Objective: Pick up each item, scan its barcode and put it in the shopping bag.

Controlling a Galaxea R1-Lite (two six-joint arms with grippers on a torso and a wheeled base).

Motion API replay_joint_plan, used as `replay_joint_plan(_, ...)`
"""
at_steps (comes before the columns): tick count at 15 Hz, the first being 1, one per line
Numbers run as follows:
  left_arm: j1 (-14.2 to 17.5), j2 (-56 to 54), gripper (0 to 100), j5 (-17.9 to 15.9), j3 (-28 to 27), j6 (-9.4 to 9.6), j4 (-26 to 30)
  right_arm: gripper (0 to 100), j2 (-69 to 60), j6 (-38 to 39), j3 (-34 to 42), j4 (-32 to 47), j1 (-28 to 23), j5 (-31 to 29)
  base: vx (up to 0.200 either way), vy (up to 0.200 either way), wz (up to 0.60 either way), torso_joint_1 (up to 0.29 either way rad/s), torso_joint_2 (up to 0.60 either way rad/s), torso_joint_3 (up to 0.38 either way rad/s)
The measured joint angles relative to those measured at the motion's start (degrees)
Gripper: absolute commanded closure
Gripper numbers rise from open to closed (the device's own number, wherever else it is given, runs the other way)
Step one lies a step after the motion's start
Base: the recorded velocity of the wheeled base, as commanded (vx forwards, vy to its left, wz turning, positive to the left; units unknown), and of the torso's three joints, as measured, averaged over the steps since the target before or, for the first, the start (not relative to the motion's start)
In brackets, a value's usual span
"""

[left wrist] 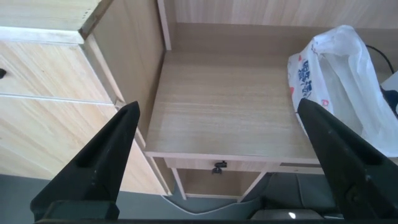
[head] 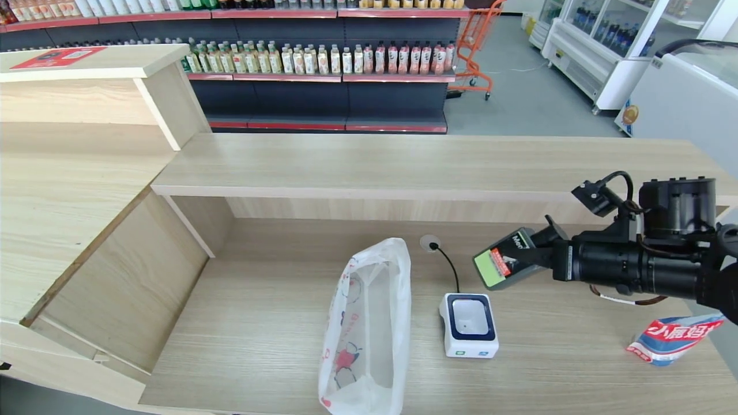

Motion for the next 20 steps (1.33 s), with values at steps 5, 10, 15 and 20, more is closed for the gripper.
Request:
replay_joint_plan(5,-0.02,0.0,0,0.0,0.0,-0.05,-0.02,100,2.46,-0.63,-3.12,2.57,2.88,1.8,0.0,0.04,0.0,-0.005,0.0,0.0)
replay_joint_plan(10,0.0,0.0,0,0.0,0.0,-0.02,0.0,100,8.87,-9.92,-3.85,1.94,10.29,-2.68,0.0,0.0,0.0,0.0,0.0,0.0)
replay_joint_plan(15,0.02,0.0,0,0.0,0.0,-0.05,-0.02,100,18.33,-17.59,-4.11,-9.83,15.99,-8.05,0.0,0.0,0.0,0.0,0.0,0.0)
replay_joint_plan(20,0.02,0.0,0,0.0,0.0,-0.05,-0.02,100,27.95,-31.01,-10.67,-11.0,19.36,-8.74,0.0,0.0,0.0,0.0,0.0,0.0)
